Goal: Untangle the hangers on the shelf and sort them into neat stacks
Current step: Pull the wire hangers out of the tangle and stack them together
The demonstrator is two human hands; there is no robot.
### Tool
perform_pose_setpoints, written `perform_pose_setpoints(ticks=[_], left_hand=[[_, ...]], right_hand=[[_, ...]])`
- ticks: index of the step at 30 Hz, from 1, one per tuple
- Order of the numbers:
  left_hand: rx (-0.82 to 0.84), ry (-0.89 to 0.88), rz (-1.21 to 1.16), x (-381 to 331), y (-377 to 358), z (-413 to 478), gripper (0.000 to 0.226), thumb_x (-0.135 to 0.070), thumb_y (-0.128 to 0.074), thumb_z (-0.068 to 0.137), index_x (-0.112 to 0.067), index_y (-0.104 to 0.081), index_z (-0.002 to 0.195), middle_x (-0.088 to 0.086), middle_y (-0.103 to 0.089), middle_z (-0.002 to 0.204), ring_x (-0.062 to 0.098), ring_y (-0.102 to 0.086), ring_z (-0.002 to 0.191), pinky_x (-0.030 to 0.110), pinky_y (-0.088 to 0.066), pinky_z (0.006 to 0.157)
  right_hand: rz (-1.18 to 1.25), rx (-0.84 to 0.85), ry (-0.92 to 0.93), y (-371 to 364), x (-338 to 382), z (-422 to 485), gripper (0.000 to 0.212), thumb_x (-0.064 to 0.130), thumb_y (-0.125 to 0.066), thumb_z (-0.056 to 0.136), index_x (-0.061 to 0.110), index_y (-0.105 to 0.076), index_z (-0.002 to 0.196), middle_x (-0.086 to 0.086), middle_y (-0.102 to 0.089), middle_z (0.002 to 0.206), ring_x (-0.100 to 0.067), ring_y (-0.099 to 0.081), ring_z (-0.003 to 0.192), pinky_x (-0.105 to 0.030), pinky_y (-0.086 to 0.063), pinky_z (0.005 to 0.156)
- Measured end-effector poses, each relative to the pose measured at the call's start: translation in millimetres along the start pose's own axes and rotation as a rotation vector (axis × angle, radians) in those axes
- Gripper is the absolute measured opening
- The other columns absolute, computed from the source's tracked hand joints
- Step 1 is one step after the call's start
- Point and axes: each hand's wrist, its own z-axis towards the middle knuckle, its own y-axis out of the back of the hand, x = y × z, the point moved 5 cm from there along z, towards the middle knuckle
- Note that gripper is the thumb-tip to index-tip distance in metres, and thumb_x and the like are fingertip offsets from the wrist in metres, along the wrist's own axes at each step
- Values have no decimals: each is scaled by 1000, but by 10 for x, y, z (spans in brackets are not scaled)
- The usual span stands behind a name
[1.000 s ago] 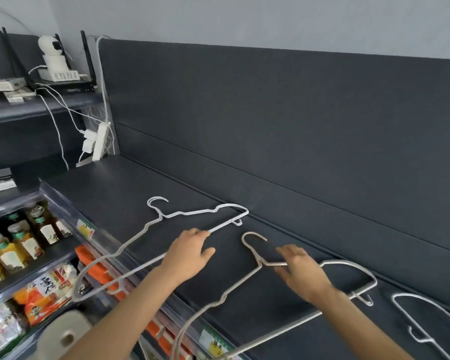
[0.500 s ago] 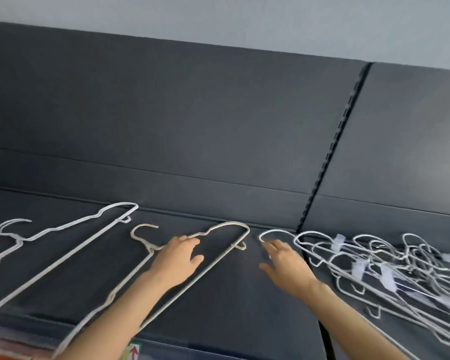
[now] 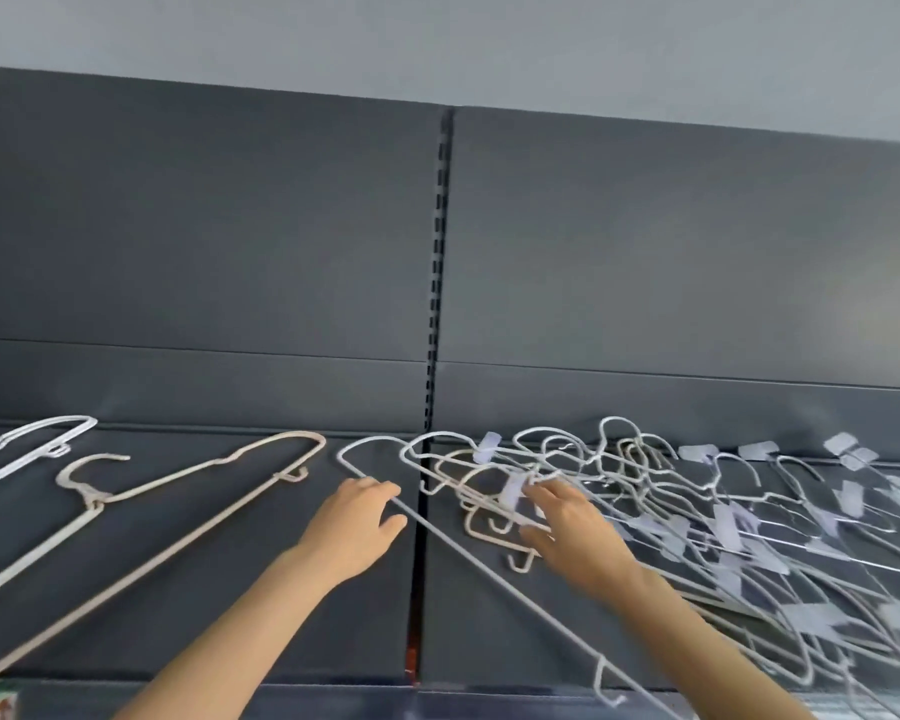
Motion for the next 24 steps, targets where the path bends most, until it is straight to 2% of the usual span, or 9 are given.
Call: perform_pose_setpoints(ticks=[8,12,16,18,19,21,24], left_hand=[[10,-59,-7,-975,-425,255,35,-25,-42,95,-15,-51,127,1,-52,128,19,-41,125,33,-38,101],[18,-87,5,-1298,-518,406,25,-19,-40,93,-4,-59,100,9,-59,108,26,-50,108,35,-42,85],[12,-113,-47,-1377,-615,592,25,-13,-36,93,-5,-60,88,8,-60,106,23,-51,110,42,-44,89],[15,-152,-37,-1421,-667,699,28,-13,-36,94,-5,-63,97,5,-59,108,20,-50,112,39,-42,95],[16,-174,-22,-1448,-686,756,29,-13,-36,95,-4,-63,103,5,-58,112,20,-49,114,37,-40,99],[52,-175,12,-1480,-727,886,33,-16,-37,97,-7,-55,123,4,-50,130,19,-41,125,34,-33,108],[128,-126,112,-1485,-805,1129,40,-24,-36,98,-13,-40,136,3,-39,143,20,-34,132,35,-30,109]], right_hand=[[86,-43,-158,411,-1151,-409,40,25,-52,90,10,-49,127,-8,-52,127,-25,-49,118,-31,-39,95],[99,-41,-215,407,-1525,-491,32,21,-49,91,8,-54,119,-6,-53,124,-23,-54,107,-29,-43,85],[127,-123,-205,379,-1662,-417,25,10,-45,90,4,-61,109,-7,-57,118,-25,-54,106,-26,-40,80],[69,-188,-194,410,-1751,-351,26,9,-46,89,4,-62,109,-8,-58,120,-27,-51,109,-30,-40,89],[12,-183,-204,416,-1806,-329,29,13,-47,90,8,-59,116,-7,-55,126,-27,-48,115,-31,-38,96],[-63,-47,-284,369,-1941,-332,41,25,-47,91,21,-46,132,-4,-42,139,-25,-38,127,-36,-31,106],[6,130,-329,312,-2059,-330,40,35,-47,91,33,-44,131,0,-42,136,-18,-44,122,-42,-33,105]])
